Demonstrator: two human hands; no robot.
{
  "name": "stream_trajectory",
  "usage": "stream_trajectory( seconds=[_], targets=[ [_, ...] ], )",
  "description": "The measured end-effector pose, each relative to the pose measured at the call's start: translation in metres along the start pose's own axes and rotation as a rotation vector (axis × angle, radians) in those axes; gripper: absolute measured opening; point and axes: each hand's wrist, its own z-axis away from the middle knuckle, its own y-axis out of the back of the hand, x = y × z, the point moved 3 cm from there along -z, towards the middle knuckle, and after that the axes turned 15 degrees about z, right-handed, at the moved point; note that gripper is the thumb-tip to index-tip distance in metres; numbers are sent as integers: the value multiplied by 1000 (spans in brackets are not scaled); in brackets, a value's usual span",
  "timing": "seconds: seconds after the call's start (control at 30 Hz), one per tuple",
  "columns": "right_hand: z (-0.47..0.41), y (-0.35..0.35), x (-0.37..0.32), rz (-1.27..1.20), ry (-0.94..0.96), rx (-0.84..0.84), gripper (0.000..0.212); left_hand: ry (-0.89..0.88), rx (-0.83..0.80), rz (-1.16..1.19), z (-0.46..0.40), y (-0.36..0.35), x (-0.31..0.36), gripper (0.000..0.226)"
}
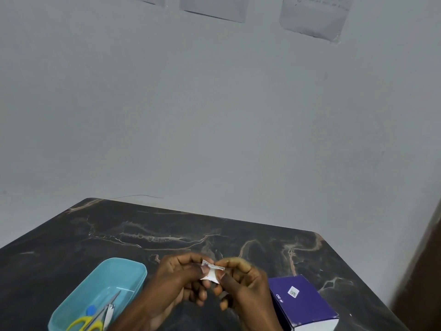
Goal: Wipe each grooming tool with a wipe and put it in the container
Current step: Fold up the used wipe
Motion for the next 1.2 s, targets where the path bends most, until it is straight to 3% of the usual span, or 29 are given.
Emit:
stream_trajectory(
  seconds=[0.17,0.37,0.4,0.47,0.6,0.77,0.9,0.97,1.03,1.2],
  targets=[
    [-1,-2,0,-11,41,28,6,3,1,45,-1,-1,-2,25],
    [2,0,-2,-15,-13,51,19,23,18,75,-2,-7,-4,12],
    [2,0,-3,10,-9,60,19,34,14,77,-1,-8,-2,17],
    [2,0,-2,83,-7,97,20,35,31,51,0,-8,1,25],
    [5,-3,-7,161,-22,141,3,-33,116,-117,5,-11,4,7],
    [4,1,-12,213,-22,195,20,-53,172,-197,12,-12,4,24],
    [4,-1,-16,255,-37,179,12,-78,223,-157,23,-7,9,31],
    [7,-1,-18,290,-28,163,9,-91,239,-161,30,-8,12,21],
    [12,-3,-20,343,-15,152,5,-140,250,-263,38,-10,16,9],
    [26,-5,-25,645,89,194,5,-347,131,-741,54,-20,28,13]
  ],
)
